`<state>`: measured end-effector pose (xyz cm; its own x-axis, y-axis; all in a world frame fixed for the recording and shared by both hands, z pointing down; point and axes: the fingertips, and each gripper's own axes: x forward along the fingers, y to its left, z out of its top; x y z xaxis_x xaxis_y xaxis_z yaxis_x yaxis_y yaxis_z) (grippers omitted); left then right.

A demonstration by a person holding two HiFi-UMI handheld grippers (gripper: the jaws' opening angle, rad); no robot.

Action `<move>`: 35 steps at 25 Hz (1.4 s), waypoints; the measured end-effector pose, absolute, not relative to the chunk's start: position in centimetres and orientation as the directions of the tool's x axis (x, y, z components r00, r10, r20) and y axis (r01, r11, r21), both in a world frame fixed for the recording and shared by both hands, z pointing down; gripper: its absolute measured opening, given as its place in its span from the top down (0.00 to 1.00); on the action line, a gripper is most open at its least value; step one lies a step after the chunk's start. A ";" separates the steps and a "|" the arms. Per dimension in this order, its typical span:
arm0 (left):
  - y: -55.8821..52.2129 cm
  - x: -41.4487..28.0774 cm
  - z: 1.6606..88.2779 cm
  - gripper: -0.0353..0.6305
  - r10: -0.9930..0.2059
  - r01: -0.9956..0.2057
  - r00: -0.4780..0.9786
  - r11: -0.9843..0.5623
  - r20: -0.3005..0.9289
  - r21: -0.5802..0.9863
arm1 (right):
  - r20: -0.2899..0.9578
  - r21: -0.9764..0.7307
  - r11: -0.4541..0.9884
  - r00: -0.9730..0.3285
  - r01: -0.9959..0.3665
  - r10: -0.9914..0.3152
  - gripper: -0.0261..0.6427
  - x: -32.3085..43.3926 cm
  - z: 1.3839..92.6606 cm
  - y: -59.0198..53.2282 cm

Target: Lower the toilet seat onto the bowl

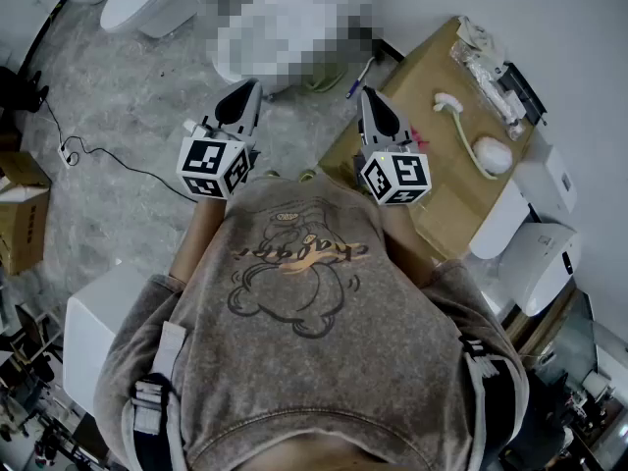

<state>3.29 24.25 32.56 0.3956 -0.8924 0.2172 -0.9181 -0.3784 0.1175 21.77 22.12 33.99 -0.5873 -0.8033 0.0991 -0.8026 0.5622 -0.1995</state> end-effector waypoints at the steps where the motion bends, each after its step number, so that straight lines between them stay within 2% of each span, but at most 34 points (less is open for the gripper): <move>1: 24.1 3.6 32.8 0.93 -0.892 -0.918 0.396 -0.380 0.219 0.116 | 0.092 -0.207 0.565 -0.591 -0.799 -0.802 0.92 22.0 34.2 22.0; 12: 19.1 2.0 34.8 0.93 -0.893 -0.923 0.384 -0.361 0.235 0.135 | 0.104 -0.255 0.544 -0.582 -0.799 -0.806 0.92 21.3 36.4 17.9; 27: -2.5 -3.2 33.1 0.93 -0.827 -0.855 0.519 -0.508 0.215 0.108 | 0.096 -0.250 0.450 -0.484 -0.857 -0.869 0.92 14.8 35.6 -1.5; 35: -9.6 -2.5 32.6 0.93 -0.785 -0.813 0.582 -0.570 0.213 0.121 | 0.105 -0.263 0.388 -0.426 -0.883 -0.899 0.92 14.9 35.2 -7.2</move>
<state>-2.48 -9.63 32.58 0.5822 -0.7847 0.2126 -0.8126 -0.5700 0.1215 14.94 -7.24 35.18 -0.4261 -0.8986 0.1049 -0.8833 0.3882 -0.2628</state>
